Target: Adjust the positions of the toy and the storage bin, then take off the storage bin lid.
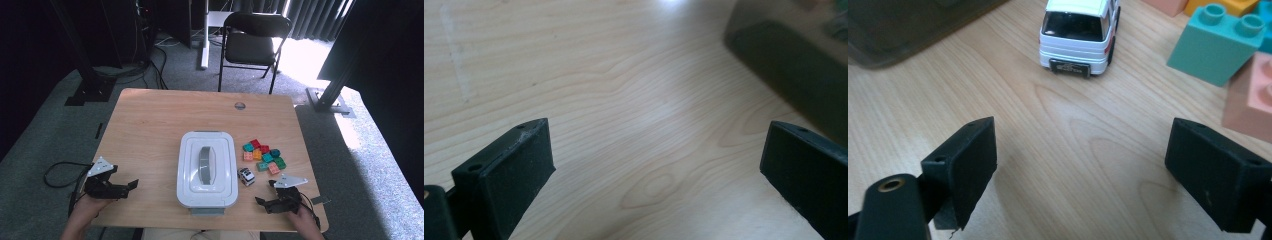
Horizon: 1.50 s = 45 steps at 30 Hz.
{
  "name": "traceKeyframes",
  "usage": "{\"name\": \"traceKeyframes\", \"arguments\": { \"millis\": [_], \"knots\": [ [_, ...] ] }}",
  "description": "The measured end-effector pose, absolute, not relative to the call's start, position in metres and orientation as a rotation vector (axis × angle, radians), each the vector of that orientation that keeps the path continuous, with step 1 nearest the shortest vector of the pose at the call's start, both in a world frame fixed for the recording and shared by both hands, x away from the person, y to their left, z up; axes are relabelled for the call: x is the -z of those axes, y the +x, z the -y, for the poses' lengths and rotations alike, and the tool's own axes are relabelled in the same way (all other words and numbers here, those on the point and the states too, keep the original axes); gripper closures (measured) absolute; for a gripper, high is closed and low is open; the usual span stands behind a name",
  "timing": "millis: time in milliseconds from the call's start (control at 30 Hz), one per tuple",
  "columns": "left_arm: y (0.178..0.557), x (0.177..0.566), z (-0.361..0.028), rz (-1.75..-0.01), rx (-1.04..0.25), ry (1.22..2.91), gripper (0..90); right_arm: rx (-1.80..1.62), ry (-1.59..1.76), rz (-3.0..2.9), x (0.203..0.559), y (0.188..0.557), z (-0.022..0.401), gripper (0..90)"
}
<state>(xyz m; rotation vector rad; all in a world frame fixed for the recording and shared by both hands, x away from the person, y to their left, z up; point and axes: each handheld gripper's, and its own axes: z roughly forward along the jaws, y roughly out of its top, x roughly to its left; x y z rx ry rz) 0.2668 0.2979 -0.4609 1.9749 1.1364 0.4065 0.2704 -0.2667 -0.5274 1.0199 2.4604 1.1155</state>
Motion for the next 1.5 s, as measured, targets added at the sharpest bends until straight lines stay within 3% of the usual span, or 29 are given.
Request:
{"name": "traceKeyframes", "arguments": {
  "millis": [467, 1033, 1500],
  "knots": [
    [0.271, 0.433, -0.250, -1.007, -0.334, 2.026, 1.3, -1.057, 0.978, -2.466, 0.528, 0.269, 0.264, 12.2],
    [0.281, 0.399, -0.163, -0.782, -0.243, 2.050, 1.3, -1.053, 0.993, -2.450, 0.528, 0.272, 0.264, 12.5],
    [0.290, 0.388, -0.103, -0.761, -0.216, 2.115, 1.3, -1.051, 0.993, -2.451, 0.528, 0.272, 0.264, 12.5]
  ]
}}
